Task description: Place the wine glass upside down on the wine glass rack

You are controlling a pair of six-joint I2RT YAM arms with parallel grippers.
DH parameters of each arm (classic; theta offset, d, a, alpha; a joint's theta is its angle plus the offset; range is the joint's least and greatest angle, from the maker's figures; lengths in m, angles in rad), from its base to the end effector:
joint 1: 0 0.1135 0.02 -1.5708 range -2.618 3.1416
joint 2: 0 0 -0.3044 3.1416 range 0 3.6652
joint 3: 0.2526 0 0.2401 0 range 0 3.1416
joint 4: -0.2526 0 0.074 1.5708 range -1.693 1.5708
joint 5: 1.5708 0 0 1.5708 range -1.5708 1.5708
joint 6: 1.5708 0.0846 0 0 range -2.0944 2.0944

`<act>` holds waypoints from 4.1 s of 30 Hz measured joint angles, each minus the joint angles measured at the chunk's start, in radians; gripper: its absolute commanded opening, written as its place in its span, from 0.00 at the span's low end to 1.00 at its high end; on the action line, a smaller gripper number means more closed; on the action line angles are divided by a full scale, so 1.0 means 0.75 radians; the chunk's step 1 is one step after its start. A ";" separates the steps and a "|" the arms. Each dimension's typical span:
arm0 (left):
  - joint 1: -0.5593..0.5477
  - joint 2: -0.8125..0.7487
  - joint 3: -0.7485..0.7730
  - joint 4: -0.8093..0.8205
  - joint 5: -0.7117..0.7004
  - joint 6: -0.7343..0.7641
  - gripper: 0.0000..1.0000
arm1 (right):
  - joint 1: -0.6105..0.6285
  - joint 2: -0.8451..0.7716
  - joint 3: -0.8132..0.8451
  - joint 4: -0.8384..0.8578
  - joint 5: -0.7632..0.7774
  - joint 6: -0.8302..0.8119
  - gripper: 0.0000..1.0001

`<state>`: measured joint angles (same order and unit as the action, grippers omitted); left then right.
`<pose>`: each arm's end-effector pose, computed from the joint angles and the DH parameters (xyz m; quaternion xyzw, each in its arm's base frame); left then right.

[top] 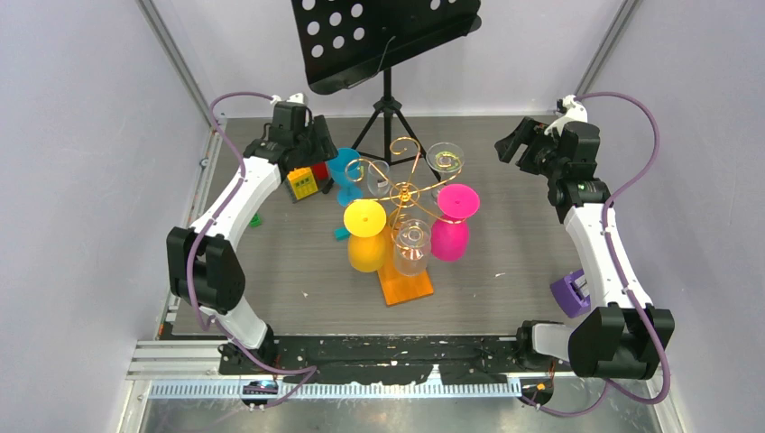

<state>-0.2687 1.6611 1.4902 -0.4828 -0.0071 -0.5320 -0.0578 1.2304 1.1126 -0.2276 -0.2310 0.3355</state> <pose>0.3980 -0.1090 0.3398 -0.1193 0.8887 -0.1696 0.4089 0.3040 0.0018 0.3798 0.0938 0.8099 0.1724 0.5527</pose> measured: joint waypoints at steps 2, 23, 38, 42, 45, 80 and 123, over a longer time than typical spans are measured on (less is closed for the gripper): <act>-0.003 0.000 -0.010 -0.001 -0.003 0.009 0.57 | 0.003 -0.004 0.000 -0.003 -0.001 0.005 0.82; -0.036 0.154 0.004 -0.042 -0.050 0.070 0.32 | 0.006 -0.038 -0.013 -0.021 -0.011 0.015 0.81; -0.042 0.154 0.016 -0.043 -0.072 0.102 0.00 | 0.006 -0.062 -0.013 -0.034 -0.010 0.012 0.81; -0.042 0.143 0.012 -0.047 -0.082 0.106 0.00 | 0.006 -0.063 -0.013 -0.048 -0.009 0.009 0.81; -0.042 0.092 -0.018 -0.052 -0.093 0.106 0.00 | 0.006 -0.068 -0.012 -0.062 -0.005 0.002 0.81; -0.043 -1.625 -0.488 0.130 -0.168 0.198 0.00 | 0.726 -0.066 0.889 -0.407 -0.098 -0.080 0.80; -0.063 -1.490 -0.483 0.575 0.424 0.024 0.73 | 1.232 0.212 1.023 -0.418 0.178 -0.042 0.05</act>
<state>-0.3157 0.5438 1.1278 -0.0513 0.3111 -0.5137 0.8661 1.3891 1.8797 -0.5407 -0.0978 0.3038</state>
